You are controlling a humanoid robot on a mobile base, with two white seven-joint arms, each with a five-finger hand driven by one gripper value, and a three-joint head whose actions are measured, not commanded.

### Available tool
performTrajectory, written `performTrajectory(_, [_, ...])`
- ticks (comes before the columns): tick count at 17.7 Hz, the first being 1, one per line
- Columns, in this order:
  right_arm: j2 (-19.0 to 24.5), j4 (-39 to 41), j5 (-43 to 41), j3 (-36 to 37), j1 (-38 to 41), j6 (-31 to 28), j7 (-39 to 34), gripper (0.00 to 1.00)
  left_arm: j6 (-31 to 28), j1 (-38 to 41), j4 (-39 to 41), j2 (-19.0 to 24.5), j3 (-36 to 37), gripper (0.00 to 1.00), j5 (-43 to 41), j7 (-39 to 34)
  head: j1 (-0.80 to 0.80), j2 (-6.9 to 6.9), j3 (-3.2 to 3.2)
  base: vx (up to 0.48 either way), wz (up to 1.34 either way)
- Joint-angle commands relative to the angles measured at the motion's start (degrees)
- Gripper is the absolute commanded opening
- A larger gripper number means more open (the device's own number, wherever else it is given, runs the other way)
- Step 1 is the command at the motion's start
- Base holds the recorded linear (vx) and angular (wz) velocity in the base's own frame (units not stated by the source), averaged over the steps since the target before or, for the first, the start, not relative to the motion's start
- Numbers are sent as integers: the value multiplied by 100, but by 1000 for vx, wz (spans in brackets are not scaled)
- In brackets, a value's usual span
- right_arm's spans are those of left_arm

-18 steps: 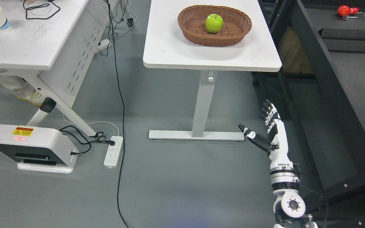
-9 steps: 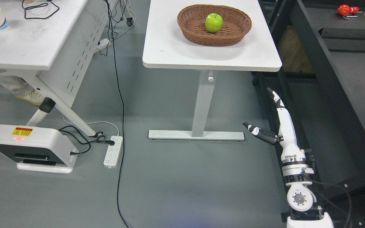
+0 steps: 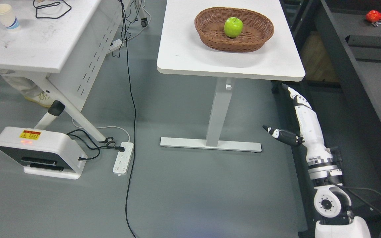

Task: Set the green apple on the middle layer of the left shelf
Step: 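Raise the right hand and move it toward the wicker basket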

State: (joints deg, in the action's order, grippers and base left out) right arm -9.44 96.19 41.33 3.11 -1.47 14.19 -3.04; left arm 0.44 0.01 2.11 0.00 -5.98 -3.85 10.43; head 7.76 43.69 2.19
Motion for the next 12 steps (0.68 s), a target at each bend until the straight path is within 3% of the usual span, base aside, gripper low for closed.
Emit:
performTrajectory(1, [-191,66,1079,-240,-292,-417,-22,98,0,-124,0,100,0,100,-2,3,0,0,0,106,212])
performTrajectory(7, [135,75,1035,-240,-310,-391,-22,98,0,-124,0,100,0,100,7,3,0,0,0,128,157])
performTrajectory(12, [126,67,956,-267,-442,-382,-22,98,0,-124,0,100,0,100,-2,3,0,0,0,184,39])
